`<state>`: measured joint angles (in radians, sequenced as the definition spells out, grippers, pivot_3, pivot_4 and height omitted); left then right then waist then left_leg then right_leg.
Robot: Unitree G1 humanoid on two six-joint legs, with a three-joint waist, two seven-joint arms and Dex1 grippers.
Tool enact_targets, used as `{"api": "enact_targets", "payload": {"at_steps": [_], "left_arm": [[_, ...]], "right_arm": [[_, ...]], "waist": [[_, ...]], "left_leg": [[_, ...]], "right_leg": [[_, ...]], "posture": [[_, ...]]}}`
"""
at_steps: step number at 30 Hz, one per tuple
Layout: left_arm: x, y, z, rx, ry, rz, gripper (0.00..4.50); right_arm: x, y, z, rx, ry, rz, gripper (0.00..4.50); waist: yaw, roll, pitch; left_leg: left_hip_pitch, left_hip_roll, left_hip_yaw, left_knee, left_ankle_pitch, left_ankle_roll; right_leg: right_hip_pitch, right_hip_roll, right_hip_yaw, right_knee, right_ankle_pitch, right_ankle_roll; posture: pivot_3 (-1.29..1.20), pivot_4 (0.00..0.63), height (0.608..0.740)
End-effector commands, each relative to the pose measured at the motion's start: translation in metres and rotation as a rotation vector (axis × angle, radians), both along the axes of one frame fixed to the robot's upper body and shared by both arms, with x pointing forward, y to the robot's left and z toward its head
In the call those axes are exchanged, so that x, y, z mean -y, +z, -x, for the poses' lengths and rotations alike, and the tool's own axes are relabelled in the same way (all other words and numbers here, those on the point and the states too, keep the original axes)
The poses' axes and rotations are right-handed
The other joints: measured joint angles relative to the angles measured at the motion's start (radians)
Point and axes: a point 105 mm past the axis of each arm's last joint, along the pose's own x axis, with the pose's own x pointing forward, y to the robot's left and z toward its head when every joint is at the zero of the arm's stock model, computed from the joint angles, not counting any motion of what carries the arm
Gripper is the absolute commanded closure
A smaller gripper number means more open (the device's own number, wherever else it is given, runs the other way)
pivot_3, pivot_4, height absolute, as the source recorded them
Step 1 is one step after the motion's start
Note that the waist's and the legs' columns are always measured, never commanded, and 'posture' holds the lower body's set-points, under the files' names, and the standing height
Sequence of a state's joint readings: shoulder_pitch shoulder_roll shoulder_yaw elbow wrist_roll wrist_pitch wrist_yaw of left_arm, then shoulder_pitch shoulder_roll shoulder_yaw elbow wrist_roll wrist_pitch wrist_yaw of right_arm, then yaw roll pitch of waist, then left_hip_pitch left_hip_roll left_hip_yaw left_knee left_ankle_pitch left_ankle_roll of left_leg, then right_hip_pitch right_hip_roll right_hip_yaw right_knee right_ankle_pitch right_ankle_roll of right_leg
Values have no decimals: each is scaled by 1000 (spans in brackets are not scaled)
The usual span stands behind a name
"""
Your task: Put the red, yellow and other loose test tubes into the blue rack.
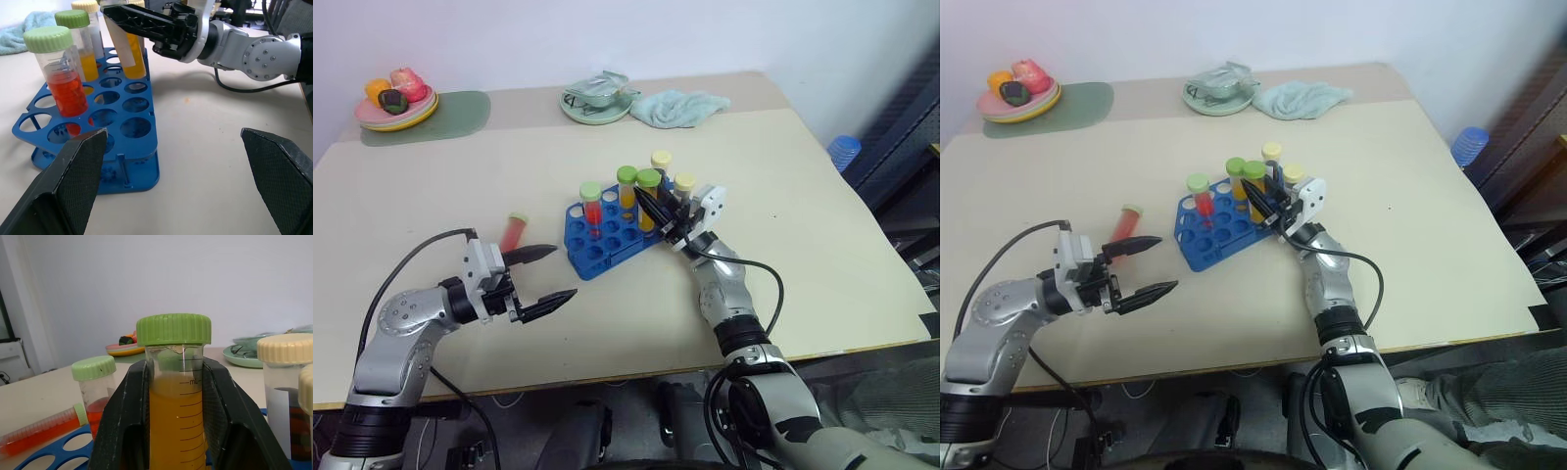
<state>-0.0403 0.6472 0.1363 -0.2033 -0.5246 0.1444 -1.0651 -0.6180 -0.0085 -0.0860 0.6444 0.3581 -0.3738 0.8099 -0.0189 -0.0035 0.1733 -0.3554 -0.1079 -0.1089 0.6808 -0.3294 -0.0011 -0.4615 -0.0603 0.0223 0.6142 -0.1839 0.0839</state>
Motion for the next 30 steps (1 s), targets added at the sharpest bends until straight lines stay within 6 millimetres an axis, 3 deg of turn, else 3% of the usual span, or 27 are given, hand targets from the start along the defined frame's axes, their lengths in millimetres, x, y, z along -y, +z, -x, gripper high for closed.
{"api": "enact_targets", "payload": {"at_steps": [1, 6, 14, 21, 28, 30], "left_arm": [[-2, 12, 2, 39, 11, 28, 0], [-4, 22, -4, 39, 67, 111, 0], [-11, 51, -21, 47, 217, 338, 0], [-39, 83, -49, 132, 557, 493, 0], [-56, 86, -71, 17, 900, 432, 0], [-67, 67, -83, -184, 1038, 287, 0]], "right_arm": [[5, 11, 0, 62, -24, 0, 2658], [-2, 20, 9, 167, -50, 142, 347], [9, 42, 24, 239, -117, 358, 347], [32, 68, 50, 192, -39, 480, 347], [54, 93, 80, 165, 62, 635, 347], [56, 105, 84, 167, 87, 659, 347]], "waist": [[0, 0, 0], [0, 0, 0], [4, 0, 0], [7, -1, 0], [11, -3, 0], [12, -4, 1]], "left_leg": [[0, 0, 0, 0, 0, 0], [0, 0, 0, 0, 0, 0], [-1, 0, 0, 0, 0, 0], [-1, 0, 0, 0, 0, 0], [-1, 0, -1, 1, 0, 0], [-1, 0, -1, 1, 0, 0]], "right_leg": [[0, 0, 0, 0, 0, 0], [0, 0, 0, 0, 0, 0], [-1, 0, 0, 0, 0, 0], [0, 0, 0, -1, 0, 0], [1, 0, 0, -1, 0, 0], [1, 0, 0, -1, 0, 0]], "posture": [[0, 150, 740], [0, 150, 740], [0, 150, 740], [0, 150, 740], [0, 150, 740], [0, 150, 740]]}}
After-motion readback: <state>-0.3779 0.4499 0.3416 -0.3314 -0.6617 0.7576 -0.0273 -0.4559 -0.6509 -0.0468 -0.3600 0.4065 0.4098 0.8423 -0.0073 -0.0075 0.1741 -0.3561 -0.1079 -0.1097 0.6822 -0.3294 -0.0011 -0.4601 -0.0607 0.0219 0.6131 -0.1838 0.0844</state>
